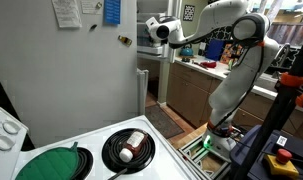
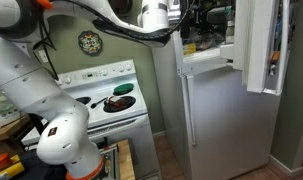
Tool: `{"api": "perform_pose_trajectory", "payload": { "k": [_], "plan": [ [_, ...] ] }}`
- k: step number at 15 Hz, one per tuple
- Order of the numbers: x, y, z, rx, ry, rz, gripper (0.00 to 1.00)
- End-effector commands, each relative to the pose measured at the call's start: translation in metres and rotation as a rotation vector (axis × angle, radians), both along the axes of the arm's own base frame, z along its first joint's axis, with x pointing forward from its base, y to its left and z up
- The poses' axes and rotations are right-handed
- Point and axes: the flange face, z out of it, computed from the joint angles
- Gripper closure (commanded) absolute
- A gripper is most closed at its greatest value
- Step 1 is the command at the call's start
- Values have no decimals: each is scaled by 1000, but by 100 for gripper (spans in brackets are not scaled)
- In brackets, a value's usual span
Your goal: Pick up the blue packet from the bottom shelf of the refrigerator door and put it on the second shelf from the bottom on the refrigerator door
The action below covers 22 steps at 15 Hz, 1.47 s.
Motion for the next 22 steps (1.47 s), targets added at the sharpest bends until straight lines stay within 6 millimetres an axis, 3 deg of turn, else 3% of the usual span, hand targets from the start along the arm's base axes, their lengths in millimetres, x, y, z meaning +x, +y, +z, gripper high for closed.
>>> {"api": "perform_pose_trajectory", "payload": {
  "k": [1,3,7,8,10,13,18,22],
  "plan": [
    [10,-4,-3,-2,-16,20,36],
    [14,-6,-3,-2,-23,20,37],
    [22,-11,-1,1,-30,18,48],
    [23,-12,-2,0,-30,15,68],
    [26,-15,-4,1,-24,12,74],
    [28,-17,-8,0,-12,8,99],
    [26,-15,-8,1,-2,12,100],
    [12,-6,5,6,10,24,100]
  ]
}}
